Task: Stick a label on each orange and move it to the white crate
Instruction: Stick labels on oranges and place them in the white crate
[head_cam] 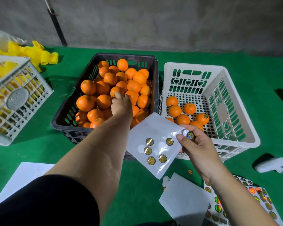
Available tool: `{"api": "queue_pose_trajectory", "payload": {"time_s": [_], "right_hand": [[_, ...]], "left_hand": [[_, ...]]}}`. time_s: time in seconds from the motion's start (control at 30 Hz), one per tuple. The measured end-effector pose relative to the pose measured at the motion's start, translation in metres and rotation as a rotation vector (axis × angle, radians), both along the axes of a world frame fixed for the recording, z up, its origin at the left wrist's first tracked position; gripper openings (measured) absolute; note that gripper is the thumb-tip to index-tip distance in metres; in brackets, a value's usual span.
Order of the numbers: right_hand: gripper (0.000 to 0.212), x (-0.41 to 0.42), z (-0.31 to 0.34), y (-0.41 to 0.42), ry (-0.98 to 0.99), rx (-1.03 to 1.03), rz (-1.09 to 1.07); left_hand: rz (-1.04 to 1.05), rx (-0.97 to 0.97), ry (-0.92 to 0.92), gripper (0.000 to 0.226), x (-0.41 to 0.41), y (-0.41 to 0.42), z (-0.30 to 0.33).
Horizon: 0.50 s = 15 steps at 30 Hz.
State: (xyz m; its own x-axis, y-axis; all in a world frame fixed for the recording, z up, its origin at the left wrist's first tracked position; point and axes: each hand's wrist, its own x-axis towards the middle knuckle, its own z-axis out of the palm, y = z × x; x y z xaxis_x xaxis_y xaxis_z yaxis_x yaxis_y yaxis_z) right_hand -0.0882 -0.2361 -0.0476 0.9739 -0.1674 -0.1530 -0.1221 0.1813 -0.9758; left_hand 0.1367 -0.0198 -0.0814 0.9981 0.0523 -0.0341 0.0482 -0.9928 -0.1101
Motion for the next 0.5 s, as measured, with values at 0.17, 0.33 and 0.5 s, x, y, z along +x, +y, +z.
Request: {"api": "queue_pose_trajectory", "payload": {"time_s": [0.17,0.33,0.5], "right_hand": [[0.028,0.002,-0.003,-0.003,-0.004,0.017,-0.009],[0.027,0.005,-0.001,-0.007,0.001,-0.005,-0.023],[0.028,0.005,0.001,-0.008,0.000,-0.090,-0.005]], "left_hand": [[-0.057,0.102,-0.092,0.058,0.004,0.010,-0.001],[-0.042,-0.095,-0.026,0.059,0.008,0.020,0.033],[0.005,-1.186,-0.311,0.066,-0.074,0.013,0.079]]}}
